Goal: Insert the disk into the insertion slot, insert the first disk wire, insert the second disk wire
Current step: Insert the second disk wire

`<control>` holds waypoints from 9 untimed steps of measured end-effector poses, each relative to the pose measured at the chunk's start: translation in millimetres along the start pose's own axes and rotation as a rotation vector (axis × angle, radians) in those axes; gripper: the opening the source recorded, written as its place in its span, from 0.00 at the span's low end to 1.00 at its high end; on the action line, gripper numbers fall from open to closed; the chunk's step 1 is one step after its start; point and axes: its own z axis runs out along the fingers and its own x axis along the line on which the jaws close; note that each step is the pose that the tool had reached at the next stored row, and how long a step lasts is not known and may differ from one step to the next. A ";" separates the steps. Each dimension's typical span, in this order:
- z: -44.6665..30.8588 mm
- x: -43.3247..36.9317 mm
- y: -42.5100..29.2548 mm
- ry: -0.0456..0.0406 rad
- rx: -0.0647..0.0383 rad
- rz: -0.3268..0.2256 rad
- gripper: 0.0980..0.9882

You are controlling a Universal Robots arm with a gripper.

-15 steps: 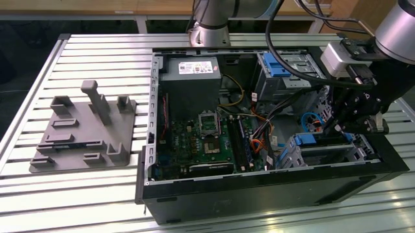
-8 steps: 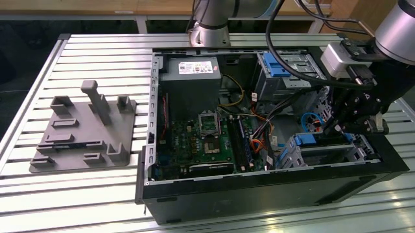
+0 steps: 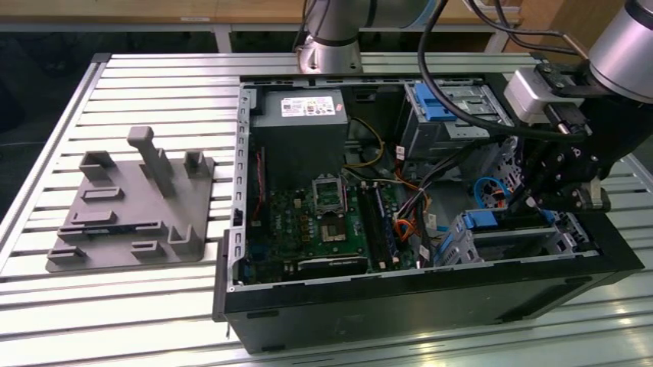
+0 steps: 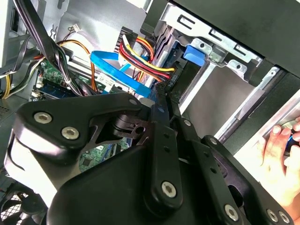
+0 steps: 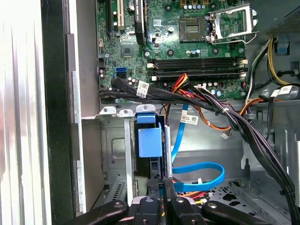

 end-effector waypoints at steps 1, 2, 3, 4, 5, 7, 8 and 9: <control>0.2 0.0 0.0 0.0000 0.000 0.000 0.07; 0.5 0.0 0.0 -0.0002 0.000 0.000 0.07; 0.7 0.0 -0.1 -0.0002 0.000 0.000 0.07; 0.9 0.0 -0.2 -0.0002 0.000 0.000 0.07; 1.0 0.0 -0.2 -0.0002 0.000 0.000 0.07; 1.4 0.0 -0.4 -0.0001 0.000 0.000 0.07; 1.7 0.0 -0.4 -0.0002 0.000 0.000 0.07; 1.9 0.0 -0.5 -0.0003 0.000 0.000 0.07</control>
